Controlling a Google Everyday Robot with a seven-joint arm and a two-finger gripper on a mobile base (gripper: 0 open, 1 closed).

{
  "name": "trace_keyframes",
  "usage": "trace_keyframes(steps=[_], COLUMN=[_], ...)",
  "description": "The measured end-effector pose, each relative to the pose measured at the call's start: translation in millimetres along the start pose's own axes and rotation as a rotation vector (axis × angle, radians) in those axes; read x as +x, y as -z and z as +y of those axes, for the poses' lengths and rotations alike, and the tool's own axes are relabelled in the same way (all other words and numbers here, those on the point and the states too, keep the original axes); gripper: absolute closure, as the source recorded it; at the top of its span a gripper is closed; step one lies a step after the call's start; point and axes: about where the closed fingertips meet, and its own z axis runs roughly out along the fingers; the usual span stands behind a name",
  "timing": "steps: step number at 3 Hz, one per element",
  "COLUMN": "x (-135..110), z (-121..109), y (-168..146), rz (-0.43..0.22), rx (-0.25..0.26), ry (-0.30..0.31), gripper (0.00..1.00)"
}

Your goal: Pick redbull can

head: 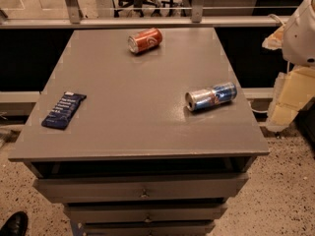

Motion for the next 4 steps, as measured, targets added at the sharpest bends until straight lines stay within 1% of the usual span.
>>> trace_keyframes(steps=[1,2,3,4], x=[0,2,4,1], z=[0,-7,-34,-61], y=[0,-13,-47,-80], rz=[0.000,-0.037,-0.119,-0.169], rx=[0.000,0.001,0.001,-0.018], ry=[0.000,0.002,0.011,0.014], gripper=[0.00,0.00,0.00,0.00])
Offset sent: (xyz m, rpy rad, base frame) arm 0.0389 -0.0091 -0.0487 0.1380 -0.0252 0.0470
